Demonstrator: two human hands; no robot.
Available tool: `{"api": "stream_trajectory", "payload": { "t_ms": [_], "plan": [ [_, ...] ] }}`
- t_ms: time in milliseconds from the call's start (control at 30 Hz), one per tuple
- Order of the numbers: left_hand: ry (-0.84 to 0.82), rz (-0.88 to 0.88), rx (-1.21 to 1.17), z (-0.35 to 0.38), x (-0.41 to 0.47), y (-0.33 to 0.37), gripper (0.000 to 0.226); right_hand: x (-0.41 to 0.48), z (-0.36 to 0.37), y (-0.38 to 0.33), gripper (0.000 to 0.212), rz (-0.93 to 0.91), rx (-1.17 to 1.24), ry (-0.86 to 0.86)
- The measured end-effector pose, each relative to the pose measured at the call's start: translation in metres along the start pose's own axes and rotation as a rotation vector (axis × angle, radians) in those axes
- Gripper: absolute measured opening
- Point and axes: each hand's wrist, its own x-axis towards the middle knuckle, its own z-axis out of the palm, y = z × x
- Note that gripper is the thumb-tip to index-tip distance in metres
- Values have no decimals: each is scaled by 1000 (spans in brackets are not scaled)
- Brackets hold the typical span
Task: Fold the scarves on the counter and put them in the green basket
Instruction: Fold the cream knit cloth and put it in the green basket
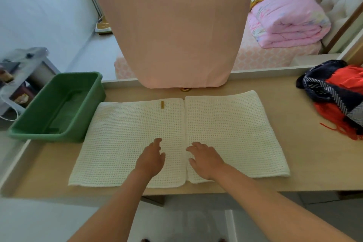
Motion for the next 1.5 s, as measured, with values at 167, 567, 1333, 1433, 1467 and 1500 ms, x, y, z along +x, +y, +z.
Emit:
{"api": "stream_trajectory", "payload": {
  "t_ms": [167, 567, 1333, 1433, 1467, 1500],
  "plan": [
    [128, -208, -21, -45, -11, -95, 53, 47, 34, -83, 52, -49, -10, -87],
    [40, -546, 27, -111, 7, -267, 44, 126, 97, -191, 67, 95, -208, -158],
    [-382, 26, -696, -63, 58, 47, 54, 50, -67, -62, 35, 392, 1238, 132],
    [-385, 82, -688, -40, 58, 110, 54, 22, -89, -13, 37, 416, 1228, 133],
    [-390, 113, -665, -32, 57, 131, 50, 12, -95, 4, 38, 426, 1225, 148],
    [-404, 145, -646, -24, 55, 150, 47, 3, -101, 22, 38, 444, 1228, 168]
  ]
}}
